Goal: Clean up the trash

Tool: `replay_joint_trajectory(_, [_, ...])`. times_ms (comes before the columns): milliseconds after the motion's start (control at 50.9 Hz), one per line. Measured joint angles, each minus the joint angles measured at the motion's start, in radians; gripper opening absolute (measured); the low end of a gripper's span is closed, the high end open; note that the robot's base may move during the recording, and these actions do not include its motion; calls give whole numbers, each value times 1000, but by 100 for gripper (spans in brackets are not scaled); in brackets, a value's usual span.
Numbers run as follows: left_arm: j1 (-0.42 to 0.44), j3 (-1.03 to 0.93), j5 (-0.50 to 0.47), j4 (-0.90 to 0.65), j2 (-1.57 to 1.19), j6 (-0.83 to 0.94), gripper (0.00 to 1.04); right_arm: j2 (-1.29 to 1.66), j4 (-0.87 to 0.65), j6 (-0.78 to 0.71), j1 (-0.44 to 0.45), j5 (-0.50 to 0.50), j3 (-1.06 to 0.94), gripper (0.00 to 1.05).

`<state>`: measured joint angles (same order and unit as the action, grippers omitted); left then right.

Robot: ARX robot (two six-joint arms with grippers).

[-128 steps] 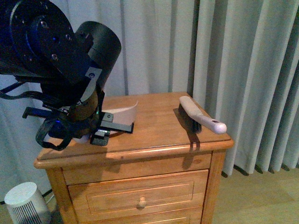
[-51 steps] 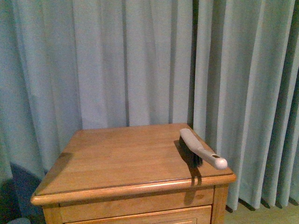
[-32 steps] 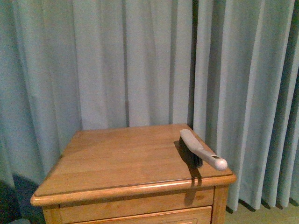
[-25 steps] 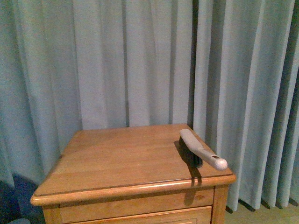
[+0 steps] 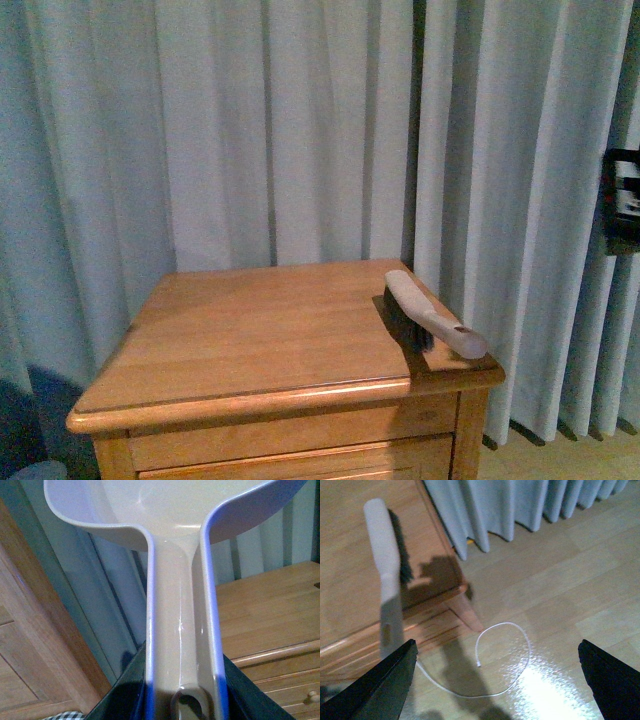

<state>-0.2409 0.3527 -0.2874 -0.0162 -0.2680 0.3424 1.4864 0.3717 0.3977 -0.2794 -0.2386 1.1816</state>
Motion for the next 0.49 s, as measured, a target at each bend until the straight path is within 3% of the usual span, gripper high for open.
replay_joint_trajectory(177, [0, 0, 0, 0, 0, 0, 26, 249, 129, 74, -55, 41, 265, 97])
replay_joint_trajectory(491, [0, 0, 0, 0, 0, 0, 26, 531, 228, 96, -90, 65, 528, 97])
